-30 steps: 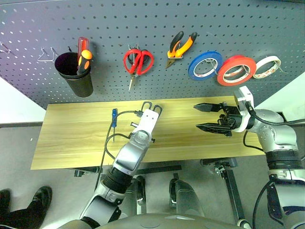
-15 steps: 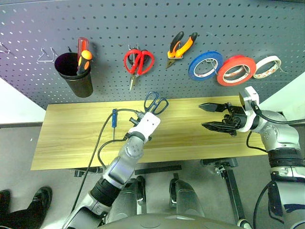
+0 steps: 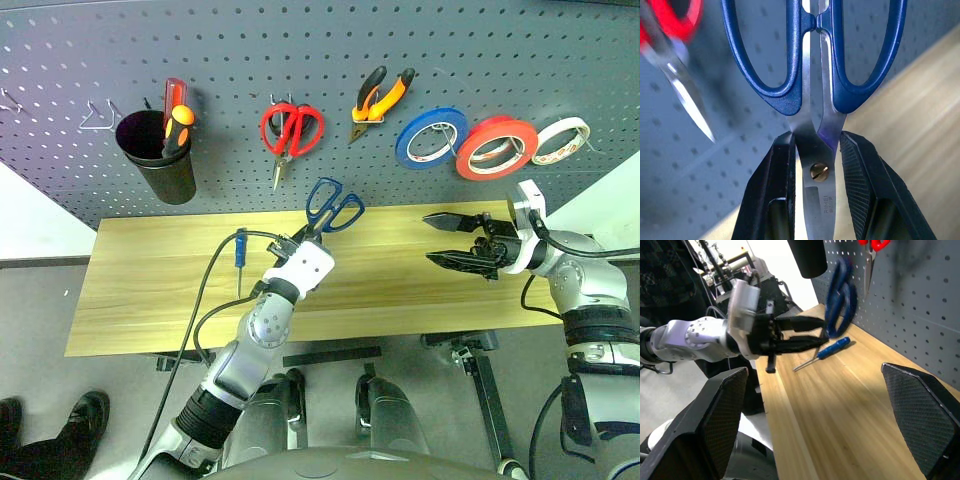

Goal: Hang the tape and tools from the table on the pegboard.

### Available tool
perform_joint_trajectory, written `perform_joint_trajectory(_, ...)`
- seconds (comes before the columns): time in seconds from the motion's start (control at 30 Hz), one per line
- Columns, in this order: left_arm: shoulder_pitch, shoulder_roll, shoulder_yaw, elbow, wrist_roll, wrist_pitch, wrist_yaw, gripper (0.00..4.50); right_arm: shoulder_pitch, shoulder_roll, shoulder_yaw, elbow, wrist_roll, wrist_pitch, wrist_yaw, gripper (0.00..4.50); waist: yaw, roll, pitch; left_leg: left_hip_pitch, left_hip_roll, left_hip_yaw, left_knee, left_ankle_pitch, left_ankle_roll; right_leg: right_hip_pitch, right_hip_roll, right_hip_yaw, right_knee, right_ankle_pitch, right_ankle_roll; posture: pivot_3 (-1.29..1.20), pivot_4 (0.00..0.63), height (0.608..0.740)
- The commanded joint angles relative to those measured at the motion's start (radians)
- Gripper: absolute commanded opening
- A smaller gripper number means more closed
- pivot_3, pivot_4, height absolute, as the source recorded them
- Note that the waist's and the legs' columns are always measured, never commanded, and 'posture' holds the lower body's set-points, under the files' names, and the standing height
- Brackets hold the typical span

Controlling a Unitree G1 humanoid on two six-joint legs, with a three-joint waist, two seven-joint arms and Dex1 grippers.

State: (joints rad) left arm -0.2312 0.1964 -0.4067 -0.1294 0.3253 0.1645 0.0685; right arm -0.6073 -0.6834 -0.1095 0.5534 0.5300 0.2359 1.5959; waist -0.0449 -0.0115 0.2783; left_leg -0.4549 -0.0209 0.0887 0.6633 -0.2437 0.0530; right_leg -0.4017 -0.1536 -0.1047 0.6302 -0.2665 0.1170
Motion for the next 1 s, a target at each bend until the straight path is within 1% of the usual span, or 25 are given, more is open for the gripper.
perform_joint_trajectory(0.03, 0.012, 0.007, 0.021, -0.069, 0.022, -0.105, -0.003, 0.97, -0.023, -0.008, -0.03, 0.007, 0.003, -0.017, 0.012, 4.5, 0.0, 0.0, 0.0, 0.0, 0.0, 0.0, 0.0, 0.0, 0.001, 0.0, 0.0, -0.001, 0.0, 0.0, 0.0, -0.2, 0.236, 0.74)
perform_joint_trajectory(0.13, 0.023, -0.006, 0.058, -0.084, 0.018, -0.115, 0.005, 0.97, -0.029, -0.004, -0.032, 0.011, 0.013, -0.013, 0.018, 4.5, 0.0, 0.0, 0.0, 0.0, 0.0, 0.0, 0.0, 0.001, 0.002, 0.0, -0.002, -0.004, 0.0, 0.001, 0.0, -0.2, 0.228, 0.74)
perform_joint_trajectory(0.3, 0.034, -0.014, 0.1, -0.115, 0.014, -0.187, 0.008, 0.97, -0.038, 0.001, -0.034, 0.032, 0.007, -0.023, 0.018, 4.5, 0.001, 0.001, 0.0, 0.0, 0.0, -0.001, 0.002, 0.001, 0.002, 0.002, -0.002, -0.007, 0.0, 0.001, 0.0, -0.2, 0.225, 0.74)
perform_joint_trajectory(0.47, 0.026, -0.036, 0.143, -0.13, -0.001, -0.168, -0.011, 0.97, -0.044, 0.001, -0.027, 0.044, -0.004, -0.033, 0.018, 4.5, 0.0, 0.001, 0.0, 0.0, 0.0, -0.001, 0.003, 0.001, 0.002, 0.003, -0.002, -0.008, 0.0, 0.002, 0.001, -0.2, 0.222, 0.74)
perform_joint_trajectory(0.53, 0.016, -0.05, 0.152, -0.125, 0.02, -0.157, 0.002, 0.97, -0.048, 0.001, -0.027, 0.05, -0.007, -0.037, 0.018, 4.5, 0.0, 0.001, 0.0, 0.0, 0.0, -0.001, 0.003, 0.001, 0.003, 0.003, -0.002, -0.008, 0.0, 0.002, 0.001, -0.2, 0.22, 0.74)
perform_joint_trajectory(0.73, 0.004, -0.092, 0.174, -0.124, 0.008, -0.135, -0.004, 0.97, -0.057, 0.004, -0.023, 0.06, -0.014, -0.039, 0.018, 4.5, 0.001, 0.001, 0.0, 0.0, 0.0, -0.001, 0.005, 0.001, 0.003, 0.004, -0.001, -0.009, 0.001, 0.003, 0.002, -0.2, 0.219, 0.74)
perform_joint_trajectory(1.0, -0.021, -0.091, 0.214, -0.106, 0.006, -0.17, -0.01, 0.97, -0.056, -0.001, -0.033, 0.06, -0.004, -0.03, 0.018, 4.5, 0.0, 0.001, 0.0, 0.001, 0.0, -0.001, 0.005, 0.002, 0.003, 0.005, 0.0, -0.009, 0.001, 0.003, 0.002, -0.2, 0.216, 0.74)
